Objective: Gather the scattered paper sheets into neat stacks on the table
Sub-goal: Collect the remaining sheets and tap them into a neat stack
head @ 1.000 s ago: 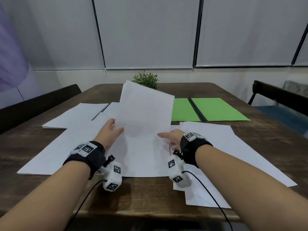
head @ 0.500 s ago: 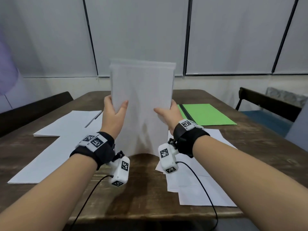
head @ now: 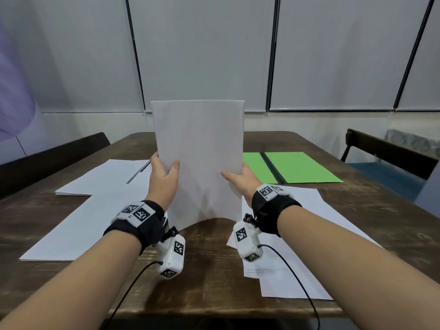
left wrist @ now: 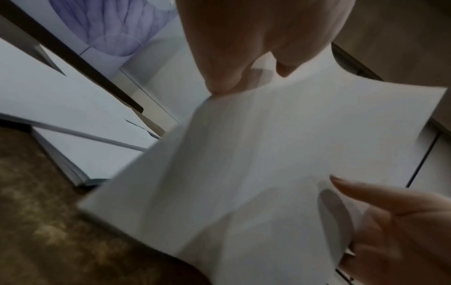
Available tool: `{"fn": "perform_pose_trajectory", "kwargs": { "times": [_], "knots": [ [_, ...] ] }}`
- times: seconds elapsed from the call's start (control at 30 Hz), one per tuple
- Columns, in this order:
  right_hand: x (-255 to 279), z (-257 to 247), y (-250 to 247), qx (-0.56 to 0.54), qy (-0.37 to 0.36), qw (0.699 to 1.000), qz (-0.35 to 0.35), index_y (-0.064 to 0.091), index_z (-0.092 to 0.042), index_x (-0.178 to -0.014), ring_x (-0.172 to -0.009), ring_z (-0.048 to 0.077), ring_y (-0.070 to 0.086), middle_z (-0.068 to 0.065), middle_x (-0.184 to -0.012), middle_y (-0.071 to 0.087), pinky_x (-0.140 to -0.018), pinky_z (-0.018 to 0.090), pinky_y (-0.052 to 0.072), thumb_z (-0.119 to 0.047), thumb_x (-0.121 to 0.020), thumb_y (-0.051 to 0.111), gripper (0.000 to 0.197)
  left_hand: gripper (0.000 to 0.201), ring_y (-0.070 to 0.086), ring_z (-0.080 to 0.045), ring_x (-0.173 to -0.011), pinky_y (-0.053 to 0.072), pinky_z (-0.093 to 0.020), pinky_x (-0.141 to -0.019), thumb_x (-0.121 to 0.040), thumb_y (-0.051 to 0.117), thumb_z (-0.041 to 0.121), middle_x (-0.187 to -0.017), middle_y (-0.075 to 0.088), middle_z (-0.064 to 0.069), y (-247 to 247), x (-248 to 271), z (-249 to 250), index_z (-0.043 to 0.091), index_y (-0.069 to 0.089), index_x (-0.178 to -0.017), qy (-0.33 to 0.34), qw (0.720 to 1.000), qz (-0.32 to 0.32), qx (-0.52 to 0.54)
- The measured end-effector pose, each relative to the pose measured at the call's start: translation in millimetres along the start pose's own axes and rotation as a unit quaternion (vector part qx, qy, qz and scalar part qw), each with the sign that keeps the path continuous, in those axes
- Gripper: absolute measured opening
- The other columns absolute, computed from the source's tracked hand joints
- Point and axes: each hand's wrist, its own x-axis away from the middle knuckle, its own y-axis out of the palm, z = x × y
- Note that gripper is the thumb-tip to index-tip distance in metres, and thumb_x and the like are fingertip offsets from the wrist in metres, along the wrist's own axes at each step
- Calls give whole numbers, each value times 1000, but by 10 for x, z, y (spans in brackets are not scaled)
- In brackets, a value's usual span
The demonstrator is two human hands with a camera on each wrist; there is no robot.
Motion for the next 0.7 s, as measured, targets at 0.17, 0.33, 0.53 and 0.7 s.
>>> {"fn": "perform_pose_trajectory", "kwargs": {
  "times": [0.17,0.33,0.53,0.7],
  "knots": [
    [-57,107,17,-13,-26,997,69,52,-18,-112,-103,25,63,5,-110,65,-96,41,49,-12,-89,58,25,36,55,-13,-113,44,-35,-100,-99,44,15,-115,55,10,-37,-47,-38,20,34,-132,30,999,21,-10],
    [-38,493,57,37,32,999,-1,48,-12,-125,-113,28,60,8,-123,62,-103,47,45,-22,-90,56,37,41,53,-21,-110,44,-36,-93,-98,48,28,-114,51,2,-166,132,-355,12,28,-131,-93,990,-50,-88],
    [-175,556,168,87,67,994,16,51,-10,-126,-108,29,61,8,-119,64,-98,44,48,-20,-87,56,41,32,53,-23,-98,44,-33,-85,-93,58,17,-110,54,-6,-191,-69,-382,6,43,-118,-104,972,-37,-208],
    [-217,695,326,128,106,986,-8,62,-5,-118,-103,31,65,11,-112,68,-93,44,52,-14,-83,57,37,33,60,-33,-101,50,-41,-89,-85,67,22,-108,64,-14,-335,-287,-523,0,57,-108,-173,944,-27,-280]
  ]
}}
